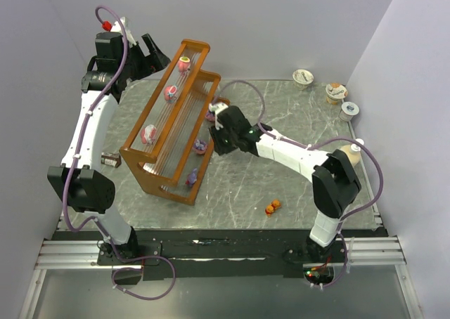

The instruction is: Place and organize the plastic toys onto the shelf

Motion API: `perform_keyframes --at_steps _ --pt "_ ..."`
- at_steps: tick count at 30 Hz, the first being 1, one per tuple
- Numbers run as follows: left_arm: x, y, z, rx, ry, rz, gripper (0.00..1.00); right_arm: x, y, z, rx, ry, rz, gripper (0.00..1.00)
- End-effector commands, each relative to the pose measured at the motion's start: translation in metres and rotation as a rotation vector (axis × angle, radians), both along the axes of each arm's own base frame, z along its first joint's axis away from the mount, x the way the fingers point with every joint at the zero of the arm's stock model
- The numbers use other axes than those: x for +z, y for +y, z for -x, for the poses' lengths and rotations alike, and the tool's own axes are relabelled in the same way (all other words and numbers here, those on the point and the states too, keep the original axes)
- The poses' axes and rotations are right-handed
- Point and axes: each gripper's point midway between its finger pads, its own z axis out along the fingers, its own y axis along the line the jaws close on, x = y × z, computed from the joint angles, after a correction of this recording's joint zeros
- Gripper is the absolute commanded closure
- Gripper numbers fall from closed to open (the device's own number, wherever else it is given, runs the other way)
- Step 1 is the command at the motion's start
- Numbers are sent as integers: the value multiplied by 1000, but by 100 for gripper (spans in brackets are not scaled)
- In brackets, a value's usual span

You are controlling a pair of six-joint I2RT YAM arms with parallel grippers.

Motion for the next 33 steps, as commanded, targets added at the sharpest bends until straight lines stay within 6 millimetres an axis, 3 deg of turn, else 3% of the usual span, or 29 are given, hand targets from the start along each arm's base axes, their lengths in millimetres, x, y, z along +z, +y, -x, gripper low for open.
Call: perform_keyframes --at_steps 1,2,5,14,23,33 --pt "30 2 13 -5 -82 -5 4 68 25 9 32 -64 -83 100" --pt "32 2 15 -7 -86 -6 4 82 36 12 50 -83 -107 100" --pt "31 2 16 -4 -85 -7 3 101 49 15 61 -109 -120 100" --pt "30 1 19 -11 -80 -7 4 120 107 35 162 -154 -140 100" --pt "30 3 24 -7 -85 -17 4 114 149 49 219 -162 -168 100" --pt "26 5 26 -2 -78 -22 4 101 159 59 234 -171 -179 100"
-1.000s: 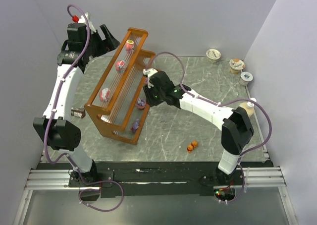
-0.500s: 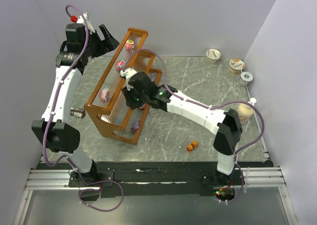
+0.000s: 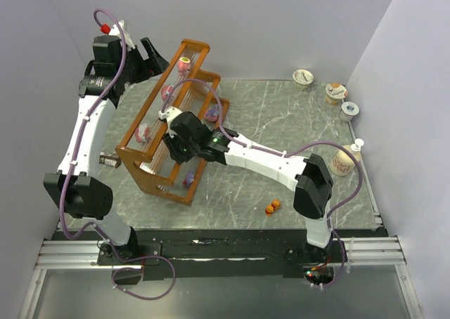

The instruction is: Place and organize the plastic toys onto the shelf

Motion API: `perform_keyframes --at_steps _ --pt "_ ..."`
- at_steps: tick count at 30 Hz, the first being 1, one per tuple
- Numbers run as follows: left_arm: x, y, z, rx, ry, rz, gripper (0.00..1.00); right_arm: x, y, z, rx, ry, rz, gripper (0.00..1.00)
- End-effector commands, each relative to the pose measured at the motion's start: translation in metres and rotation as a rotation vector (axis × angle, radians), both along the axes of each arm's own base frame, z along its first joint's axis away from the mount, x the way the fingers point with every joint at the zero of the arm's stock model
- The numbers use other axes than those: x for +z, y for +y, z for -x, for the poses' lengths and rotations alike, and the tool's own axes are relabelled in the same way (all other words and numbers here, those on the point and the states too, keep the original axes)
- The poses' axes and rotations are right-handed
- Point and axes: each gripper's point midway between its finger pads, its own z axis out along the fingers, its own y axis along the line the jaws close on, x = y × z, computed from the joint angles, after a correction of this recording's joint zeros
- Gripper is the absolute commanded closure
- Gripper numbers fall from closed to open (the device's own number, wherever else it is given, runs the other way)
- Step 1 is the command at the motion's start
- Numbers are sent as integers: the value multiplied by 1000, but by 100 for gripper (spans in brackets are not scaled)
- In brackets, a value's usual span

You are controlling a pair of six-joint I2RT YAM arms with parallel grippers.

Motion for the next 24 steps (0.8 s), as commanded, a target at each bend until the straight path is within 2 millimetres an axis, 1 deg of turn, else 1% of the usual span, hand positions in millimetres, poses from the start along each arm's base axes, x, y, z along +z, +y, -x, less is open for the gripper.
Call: perform_keyframes --at_steps 1,2,3,4,7,8,10,11,13,14,16,18,19,20,22,24 --pt "26 2 10 1 -76 -4 4 19 14 -2 -9 -57 -86 100" --pt "26 2 10 0 -76 -4 4 11 12 0 -11 -51 -78 100" --pt "24 2 10 0 -72 -3 4 14 13 -1 -14 -60 -90 100" --pt "24 2 10 -1 -72 -2 4 10 12 -1 -17 -56 -86 100" --pt "21 1 9 -2 -63 -1 4 11 11 -2 -28 -63 -98 100" --pt "19 1 9 -3 -58 -3 4 6 9 -1 -29 -60 -92 100" --pt "17 2 8 -1 -55 -4 4 10 8 -2 -35 -68 -107 100" --pt "16 2 8 -2 -54 -5 4 6 6 0 -33 -67 -102 100" --pt "14 2 7 3 -48 -7 4 10 6 0 -36 -77 -117 100" --pt "12 2 7 1 -46 -8 4 6 4 0 -37 -78 -112 100" --pt "11 3 6 7 -42 -9 4 8 3 0 -39 -86 -121 100" --pt "10 3 6 8 -40 -11 4 4 2 1 -33 -94 -128 100" --pt "7 3 5 8 -34 -12 4 -4 1 3 -26 -88 -118 100" --pt "7 3 5 8 -34 -12 4 -2 2 1 -26 -98 -131 100" --pt "4 3 4 8 -26 -13 4 -8 1 2 -25 -101 -128 100" --pt "3 3 4 9 -21 -14 4 -7 3 0 -24 -111 -143 100"
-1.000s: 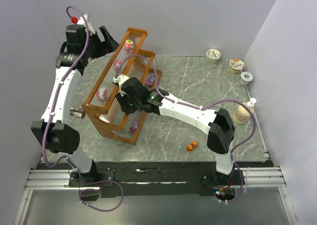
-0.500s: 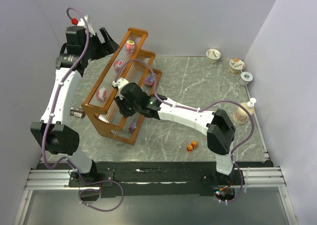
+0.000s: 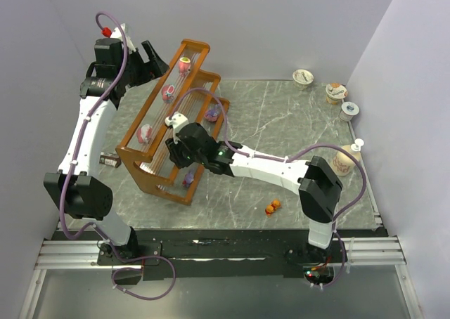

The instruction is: Place and organize the plastic toys onto the shelf

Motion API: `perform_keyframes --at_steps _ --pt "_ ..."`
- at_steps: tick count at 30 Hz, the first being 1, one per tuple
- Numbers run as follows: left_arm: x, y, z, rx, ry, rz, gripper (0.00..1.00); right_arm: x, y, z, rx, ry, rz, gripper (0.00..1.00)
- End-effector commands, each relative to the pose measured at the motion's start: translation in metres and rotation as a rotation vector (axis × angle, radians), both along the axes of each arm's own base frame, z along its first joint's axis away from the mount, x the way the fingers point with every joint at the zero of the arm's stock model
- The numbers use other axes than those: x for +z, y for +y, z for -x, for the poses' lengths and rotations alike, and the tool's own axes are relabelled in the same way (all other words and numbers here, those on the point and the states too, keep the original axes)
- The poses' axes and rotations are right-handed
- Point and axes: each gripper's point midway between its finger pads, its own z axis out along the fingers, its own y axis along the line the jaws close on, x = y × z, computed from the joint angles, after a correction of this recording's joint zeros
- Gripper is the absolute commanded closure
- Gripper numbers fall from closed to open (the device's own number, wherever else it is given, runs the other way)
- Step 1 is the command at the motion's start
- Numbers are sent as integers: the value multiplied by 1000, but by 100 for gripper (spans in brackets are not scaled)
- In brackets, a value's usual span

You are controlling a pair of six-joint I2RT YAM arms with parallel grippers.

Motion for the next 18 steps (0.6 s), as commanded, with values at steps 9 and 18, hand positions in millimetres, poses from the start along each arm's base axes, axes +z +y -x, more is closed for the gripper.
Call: perform_keyframes --at_steps 9,18 --pt "11 2 3 2 -36 -8 4 12 0 1 -4 -52 -51 100" --pt "8 2 3 4 -28 -8 4 11 5 7 -2 -60 -40 100"
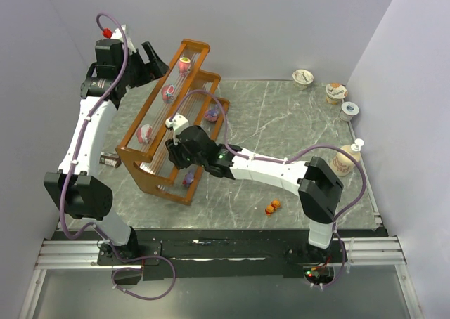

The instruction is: Place and organize the plastic toys onto the shelf

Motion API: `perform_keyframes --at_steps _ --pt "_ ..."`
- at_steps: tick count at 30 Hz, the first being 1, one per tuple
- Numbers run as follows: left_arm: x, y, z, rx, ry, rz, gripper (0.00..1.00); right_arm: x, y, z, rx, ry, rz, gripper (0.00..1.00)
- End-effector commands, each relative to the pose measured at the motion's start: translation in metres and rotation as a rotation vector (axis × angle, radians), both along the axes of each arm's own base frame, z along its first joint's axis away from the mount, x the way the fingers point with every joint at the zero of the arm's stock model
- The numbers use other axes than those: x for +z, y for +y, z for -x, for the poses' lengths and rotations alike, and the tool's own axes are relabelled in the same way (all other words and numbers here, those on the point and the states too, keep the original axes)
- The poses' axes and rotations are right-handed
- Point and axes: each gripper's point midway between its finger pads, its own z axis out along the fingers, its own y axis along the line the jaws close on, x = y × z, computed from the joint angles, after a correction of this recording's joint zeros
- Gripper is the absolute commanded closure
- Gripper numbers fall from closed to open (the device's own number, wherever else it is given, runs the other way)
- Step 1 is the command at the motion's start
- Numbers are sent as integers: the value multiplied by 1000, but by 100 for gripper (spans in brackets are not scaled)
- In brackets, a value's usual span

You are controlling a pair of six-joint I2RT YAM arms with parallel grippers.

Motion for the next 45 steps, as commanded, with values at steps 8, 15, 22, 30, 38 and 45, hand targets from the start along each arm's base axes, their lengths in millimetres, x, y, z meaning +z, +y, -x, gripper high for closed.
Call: perform_keyframes --at_steps 8,15,22,30,38,45 --pt "9 2 3 3 -33 -9 4 6 7 15 3 -52 14 100" --pt "7 3 4 4 -29 -11 3 4 12 14 1 -68 -5 100" --pt "7 5 5 10 -27 -17 4 0 14 12 -13 -71 -3 100" --pt "7 4 5 7 -26 -16 4 -8 22 21 5 -58 9 100" --pt "5 4 6 10 -21 -18 3 -22 21 23 -30 -59 39 97" --pt "1 4 7 9 -10 -17 4 -29 20 23 -44 -62 58 80"
